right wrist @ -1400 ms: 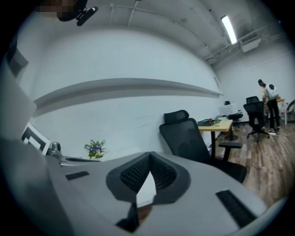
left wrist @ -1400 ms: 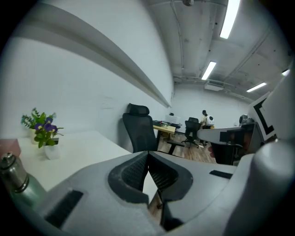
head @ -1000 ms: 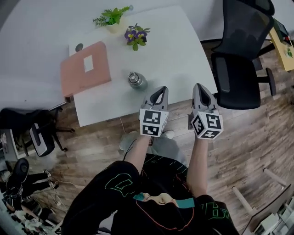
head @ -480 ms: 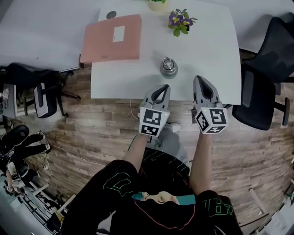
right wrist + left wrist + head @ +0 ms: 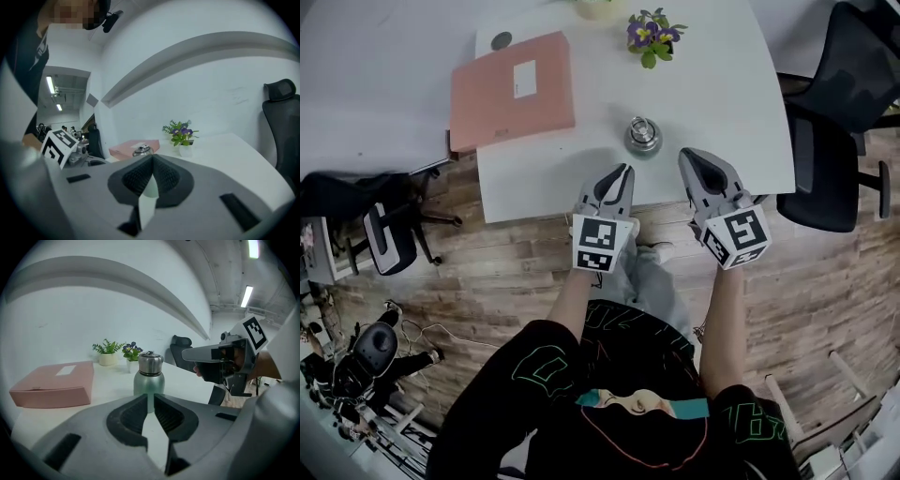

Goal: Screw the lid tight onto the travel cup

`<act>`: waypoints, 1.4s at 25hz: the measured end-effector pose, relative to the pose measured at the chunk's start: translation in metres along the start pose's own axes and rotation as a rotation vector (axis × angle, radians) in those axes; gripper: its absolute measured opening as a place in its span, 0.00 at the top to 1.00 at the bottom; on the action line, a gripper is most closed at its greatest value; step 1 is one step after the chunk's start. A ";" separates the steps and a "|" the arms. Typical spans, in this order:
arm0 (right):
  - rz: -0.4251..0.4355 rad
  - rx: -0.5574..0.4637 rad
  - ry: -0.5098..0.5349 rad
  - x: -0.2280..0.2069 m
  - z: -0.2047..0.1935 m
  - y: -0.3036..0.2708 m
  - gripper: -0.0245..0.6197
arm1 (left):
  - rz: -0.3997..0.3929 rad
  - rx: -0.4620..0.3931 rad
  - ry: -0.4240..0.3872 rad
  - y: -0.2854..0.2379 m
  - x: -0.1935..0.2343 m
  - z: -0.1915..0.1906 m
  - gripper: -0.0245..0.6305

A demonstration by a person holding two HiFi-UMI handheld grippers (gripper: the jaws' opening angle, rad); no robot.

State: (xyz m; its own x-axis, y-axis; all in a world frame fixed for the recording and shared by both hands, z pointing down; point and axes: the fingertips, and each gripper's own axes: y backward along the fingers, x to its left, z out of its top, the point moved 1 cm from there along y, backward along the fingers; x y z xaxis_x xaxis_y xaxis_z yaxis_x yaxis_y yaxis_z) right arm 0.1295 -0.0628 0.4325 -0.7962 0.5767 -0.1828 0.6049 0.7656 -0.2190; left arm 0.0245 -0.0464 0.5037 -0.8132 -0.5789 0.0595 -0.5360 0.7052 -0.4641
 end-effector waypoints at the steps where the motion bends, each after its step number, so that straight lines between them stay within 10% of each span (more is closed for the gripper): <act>1: 0.016 0.011 0.010 0.004 -0.001 -0.003 0.95 | -0.016 0.001 0.001 -0.002 0.003 -0.001 0.86; 17: 0.144 0.165 0.147 0.029 0.002 -0.031 0.64 | -0.298 -0.006 -0.101 -0.046 0.001 -0.009 0.48; 35: 0.239 0.265 0.287 0.033 0.005 -0.070 0.56 | -0.429 -0.049 -0.231 -0.068 -0.001 -0.002 0.45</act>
State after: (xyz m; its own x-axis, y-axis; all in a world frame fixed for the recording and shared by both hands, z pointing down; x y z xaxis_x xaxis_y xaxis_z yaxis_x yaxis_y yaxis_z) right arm 0.0608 -0.0991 0.4376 -0.5828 0.8126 0.0066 0.7248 0.5235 -0.4479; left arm 0.0618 -0.0931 0.5369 -0.4482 -0.8932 0.0358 -0.8262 0.3986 -0.3980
